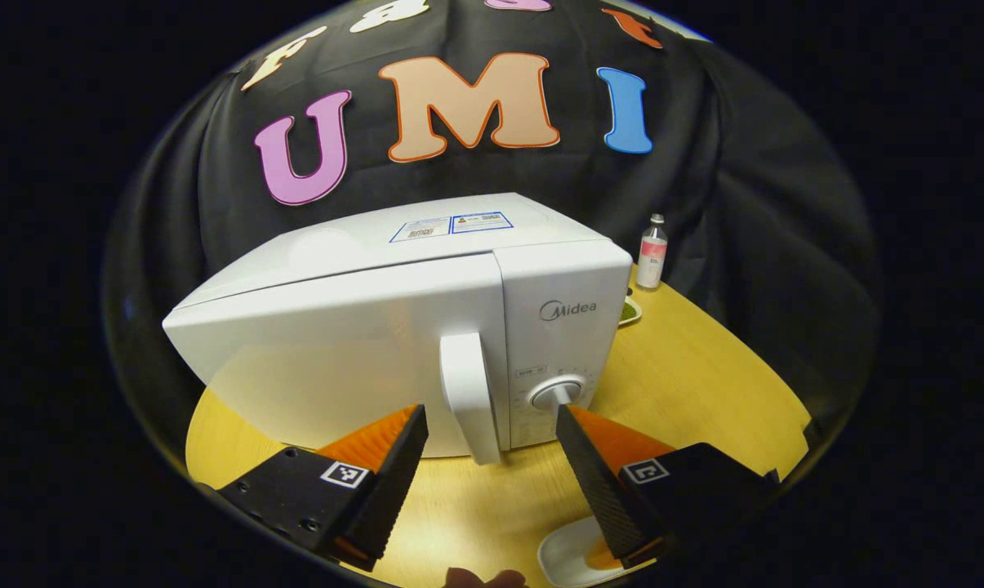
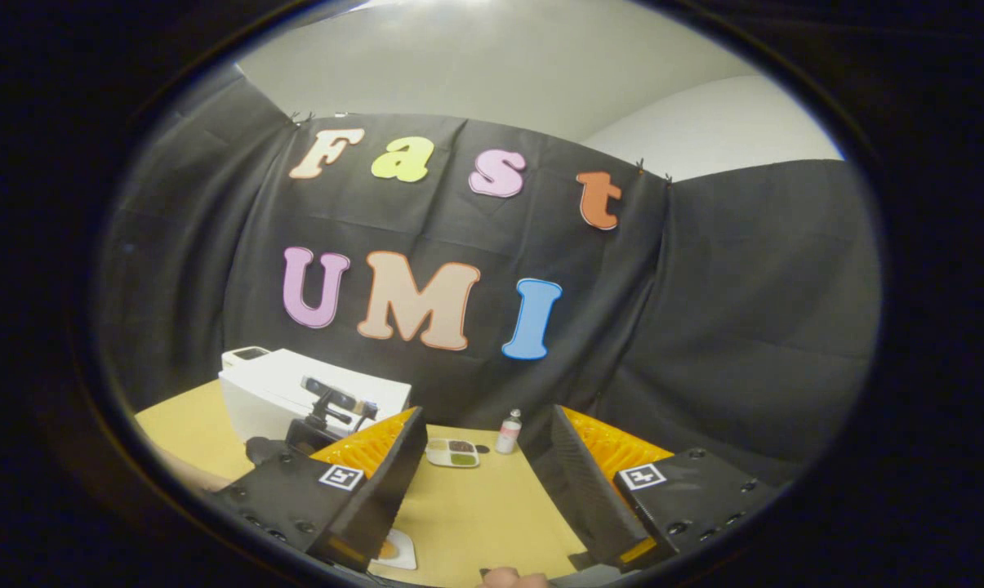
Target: Open the microwave oven with the left hand, put the food in, and close the microwave oven.
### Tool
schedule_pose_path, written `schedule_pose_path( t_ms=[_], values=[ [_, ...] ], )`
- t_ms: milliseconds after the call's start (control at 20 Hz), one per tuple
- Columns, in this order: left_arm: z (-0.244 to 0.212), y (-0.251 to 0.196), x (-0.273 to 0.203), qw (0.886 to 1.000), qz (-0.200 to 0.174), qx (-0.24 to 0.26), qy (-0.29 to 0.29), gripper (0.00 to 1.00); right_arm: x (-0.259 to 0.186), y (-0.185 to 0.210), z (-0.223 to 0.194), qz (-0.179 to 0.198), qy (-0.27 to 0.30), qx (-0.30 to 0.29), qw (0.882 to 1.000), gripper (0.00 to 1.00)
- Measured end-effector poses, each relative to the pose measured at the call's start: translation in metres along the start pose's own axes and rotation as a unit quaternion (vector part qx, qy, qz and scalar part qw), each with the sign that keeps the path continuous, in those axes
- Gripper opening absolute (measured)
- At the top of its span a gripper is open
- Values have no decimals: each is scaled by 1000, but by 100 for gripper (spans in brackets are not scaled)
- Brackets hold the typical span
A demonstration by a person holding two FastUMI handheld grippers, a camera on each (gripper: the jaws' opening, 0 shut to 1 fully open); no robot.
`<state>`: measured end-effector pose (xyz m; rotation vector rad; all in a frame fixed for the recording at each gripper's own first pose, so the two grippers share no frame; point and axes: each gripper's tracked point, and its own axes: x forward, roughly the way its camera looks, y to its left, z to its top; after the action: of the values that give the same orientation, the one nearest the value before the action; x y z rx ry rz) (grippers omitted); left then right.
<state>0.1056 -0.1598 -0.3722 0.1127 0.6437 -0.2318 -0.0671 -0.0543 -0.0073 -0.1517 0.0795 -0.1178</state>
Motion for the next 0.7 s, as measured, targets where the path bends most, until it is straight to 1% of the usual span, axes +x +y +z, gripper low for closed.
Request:
schedule_pose_path(
  t_ms=[150, 200, 250, 300, 350, 400, 450, 500, 550, 700],
  values=[
    [1, -3, 4, 1000, -4, 0, -2, 95, 0, -1, -1, -1, 4, -3, 1000, 97],
    [2, -1, 5, 1000, 3, 0, -3, 89, 0, 0, 0, 0, 3, -4, 1000, 97],
    [2, 3, 6, 1000, 10, -2, -5, 82, 0, 0, 0, 0, 3, -6, 1000, 97],
    [0, 4, 8, 1000, 13, -4, -2, 62, 0, 2, 1, 1, 2, -8, 1000, 97],
    [0, 6, 8, 1000, 17, -6, 3, 57, -1, 2, 0, 3, 2, -10, 1000, 97],
    [-3, 7, 9, 1000, 20, -8, 8, 46, -1, 3, 1, 4, 1, -12, 1000, 97],
    [-4, 9, 11, 1000, 22, -8, 11, 42, 0, 3, 1, 5, 1, -14, 1000, 97],
    [-7, 8, 8, 1000, 20, -17, 12, 33, 1, 3, 1, 5, 0, -16, 1000, 97],
    [1, 9, 5, 1000, 17, -25, 6, 27, 0, 3, 2, 5, -1, -16, 1000, 97],
    [-3, 9, 10, 1000, 6, -23, 5, 21, -1, 3, 2, 6, -1, -15, 1000, 97]
  ],
)
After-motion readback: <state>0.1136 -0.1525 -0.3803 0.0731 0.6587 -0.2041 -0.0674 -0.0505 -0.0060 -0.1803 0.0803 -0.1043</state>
